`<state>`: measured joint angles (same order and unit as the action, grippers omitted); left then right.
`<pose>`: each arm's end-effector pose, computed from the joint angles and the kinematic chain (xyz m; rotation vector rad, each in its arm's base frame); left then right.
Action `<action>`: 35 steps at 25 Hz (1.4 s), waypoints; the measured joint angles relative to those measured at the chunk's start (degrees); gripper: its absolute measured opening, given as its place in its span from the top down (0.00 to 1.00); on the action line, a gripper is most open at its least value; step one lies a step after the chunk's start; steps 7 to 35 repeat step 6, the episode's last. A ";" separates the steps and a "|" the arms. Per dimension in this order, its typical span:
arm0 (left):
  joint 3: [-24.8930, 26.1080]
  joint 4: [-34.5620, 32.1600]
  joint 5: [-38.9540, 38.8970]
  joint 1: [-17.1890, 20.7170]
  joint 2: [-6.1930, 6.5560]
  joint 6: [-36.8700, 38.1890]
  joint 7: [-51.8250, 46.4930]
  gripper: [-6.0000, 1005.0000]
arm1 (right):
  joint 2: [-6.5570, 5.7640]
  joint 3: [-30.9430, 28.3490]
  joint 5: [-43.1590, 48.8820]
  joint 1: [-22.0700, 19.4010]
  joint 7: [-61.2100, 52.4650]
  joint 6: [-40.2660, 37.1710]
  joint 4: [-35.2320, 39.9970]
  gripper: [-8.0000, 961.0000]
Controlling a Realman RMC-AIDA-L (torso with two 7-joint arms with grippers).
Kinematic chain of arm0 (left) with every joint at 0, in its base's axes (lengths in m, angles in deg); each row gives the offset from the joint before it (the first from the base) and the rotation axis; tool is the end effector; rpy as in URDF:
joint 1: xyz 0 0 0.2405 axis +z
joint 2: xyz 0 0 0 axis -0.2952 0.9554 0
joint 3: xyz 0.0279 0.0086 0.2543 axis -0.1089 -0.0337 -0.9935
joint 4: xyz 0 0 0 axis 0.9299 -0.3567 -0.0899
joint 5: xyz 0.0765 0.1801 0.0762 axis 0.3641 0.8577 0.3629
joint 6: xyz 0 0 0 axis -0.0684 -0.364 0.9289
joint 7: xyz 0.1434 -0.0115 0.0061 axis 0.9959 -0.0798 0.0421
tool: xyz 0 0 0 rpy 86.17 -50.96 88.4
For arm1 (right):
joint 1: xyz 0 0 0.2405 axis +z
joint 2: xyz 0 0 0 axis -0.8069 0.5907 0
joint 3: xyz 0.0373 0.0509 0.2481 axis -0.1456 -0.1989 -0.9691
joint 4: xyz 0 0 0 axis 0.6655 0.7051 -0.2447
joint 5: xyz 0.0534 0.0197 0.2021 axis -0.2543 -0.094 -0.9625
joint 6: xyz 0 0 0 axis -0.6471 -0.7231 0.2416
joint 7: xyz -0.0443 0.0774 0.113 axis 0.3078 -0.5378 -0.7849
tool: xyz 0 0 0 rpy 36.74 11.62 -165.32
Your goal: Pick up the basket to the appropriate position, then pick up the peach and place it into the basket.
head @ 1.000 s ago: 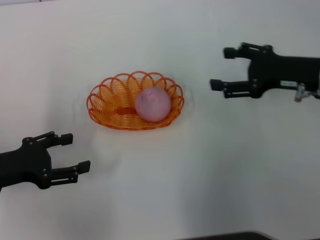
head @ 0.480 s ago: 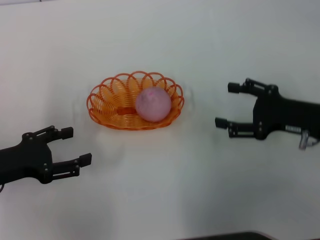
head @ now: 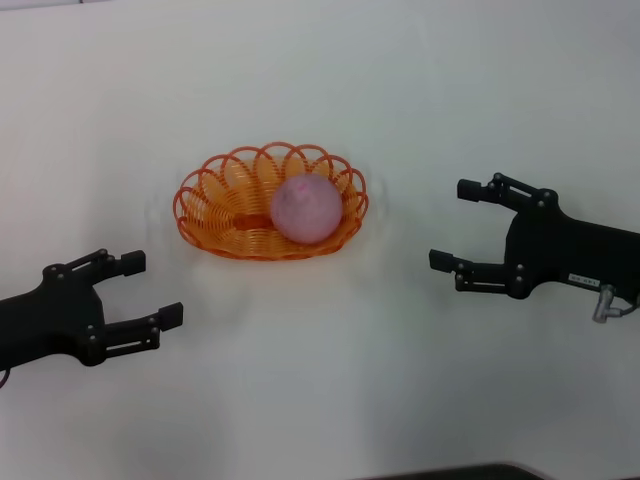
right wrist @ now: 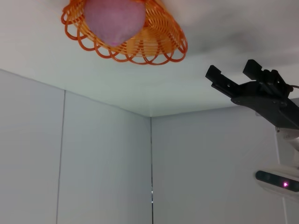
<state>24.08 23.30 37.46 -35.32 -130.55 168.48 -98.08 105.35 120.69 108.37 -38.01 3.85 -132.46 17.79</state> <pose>-0.3209 0.2436 -0.0133 -2.6918 -0.7138 -0.6448 0.3309 0.2431 -0.0228 -2.5397 0.3504 0.7077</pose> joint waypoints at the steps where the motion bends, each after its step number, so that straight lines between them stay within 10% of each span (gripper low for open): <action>1: 0.00 0.03 0.03 0.02 -0.01 -0.02 0.00 0.12 | 0.00 -0.02 0.00 0.12 -0.04 0.10 0.00 0.02; 35: -0.01 0.80 0.39 0.06 -0.01 -0.09 0.02 0.12 | 0.00 -0.13 0.04 0.67 -0.13 0.76 -0.04 0.02</action>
